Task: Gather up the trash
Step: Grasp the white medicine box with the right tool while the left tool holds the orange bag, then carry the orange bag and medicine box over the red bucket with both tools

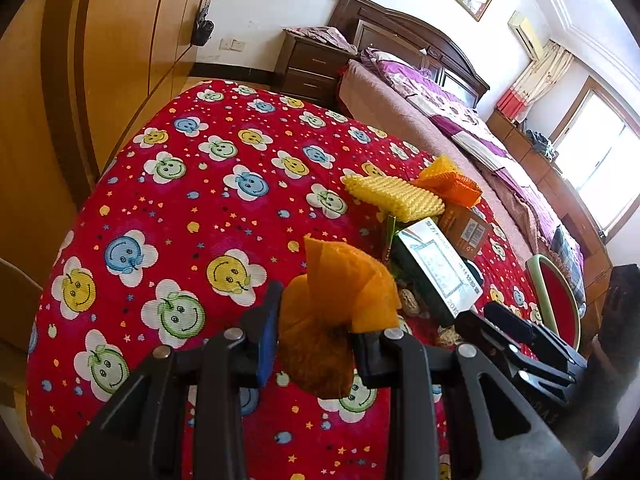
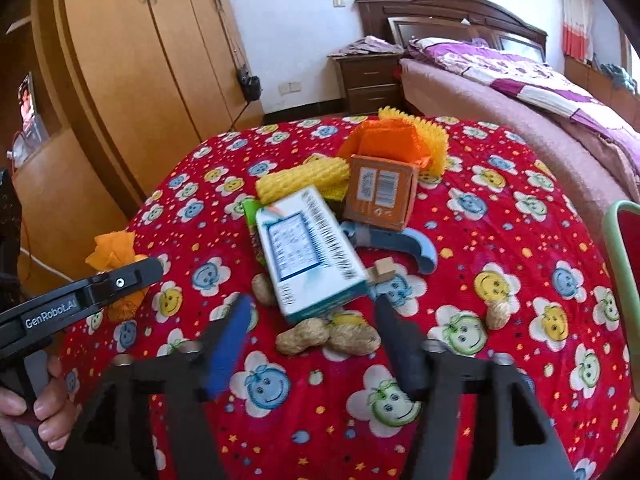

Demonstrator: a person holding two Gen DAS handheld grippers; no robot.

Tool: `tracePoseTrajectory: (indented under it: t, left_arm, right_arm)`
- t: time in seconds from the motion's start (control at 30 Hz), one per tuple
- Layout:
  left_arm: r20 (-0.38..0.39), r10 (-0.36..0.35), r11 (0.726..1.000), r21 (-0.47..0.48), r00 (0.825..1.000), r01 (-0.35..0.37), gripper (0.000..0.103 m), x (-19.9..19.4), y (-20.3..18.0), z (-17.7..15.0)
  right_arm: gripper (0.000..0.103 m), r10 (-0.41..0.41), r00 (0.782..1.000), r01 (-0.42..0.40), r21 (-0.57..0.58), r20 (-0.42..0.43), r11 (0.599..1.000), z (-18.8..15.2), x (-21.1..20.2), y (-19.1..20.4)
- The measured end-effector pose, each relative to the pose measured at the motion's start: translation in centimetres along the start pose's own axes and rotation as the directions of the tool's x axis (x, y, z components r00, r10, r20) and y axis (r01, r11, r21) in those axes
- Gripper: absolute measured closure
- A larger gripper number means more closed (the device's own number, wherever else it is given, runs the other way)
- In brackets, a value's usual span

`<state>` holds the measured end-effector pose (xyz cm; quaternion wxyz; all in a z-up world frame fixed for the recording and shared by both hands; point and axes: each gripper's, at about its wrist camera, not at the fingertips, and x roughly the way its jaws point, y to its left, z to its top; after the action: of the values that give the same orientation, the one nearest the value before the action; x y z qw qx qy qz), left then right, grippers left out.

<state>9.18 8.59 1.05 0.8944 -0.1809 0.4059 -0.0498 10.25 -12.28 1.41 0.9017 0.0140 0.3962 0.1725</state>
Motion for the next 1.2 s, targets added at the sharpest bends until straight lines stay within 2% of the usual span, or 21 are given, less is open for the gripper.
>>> tracePoseTrajectory:
  t: [0.47, 0.5, 0.57, 0.9, 1.2]
  left_arm:
    - [-0.003, -0.002, 1.000, -0.018, 1.000, 0.002, 0.072, 0.1, 0.9, 0.2]
    - [-0.003, -0.001, 1.000, -0.018, 1.000, 0.001, 0.072, 0.1, 0.9, 0.2]
    - [-0.003, -0.003, 1.000, -0.018, 1.000, 0.003, 0.072, 0.1, 0.9, 0.2]
    - [0.012, -0.030, 1.000, -0.006, 0.999, 0.030, 0.072, -0.9, -0.1, 0.3]
    - [0.023, -0.085, 0.995, 0.045, 0.996, 0.084, 0.072, -2.5, -3.3, 0.1]
  right_arm:
    - [0.035, -0.038, 0.997, 0.031, -0.122, -0.060, 0.992, 2.3, 3.7, 1.6]
    - [0.044, -0.036, 0.997, 0.029, -0.117, -0.062, 0.993, 2.3, 3.9, 1.5]
    - [0.048, -0.032, 0.997, 0.024, -0.104, -0.068, 0.994, 2.1, 4.0, 1.3]
    - [0.048, 0.026, 0.999, -0.026, -0.021, 0.023, 0.999, 1.3, -0.8, -0.3]
    - [0.048, 0.025, 0.992, -0.035, 0.077, 0.123, 0.996, 0.1, -6.5, -3.2]
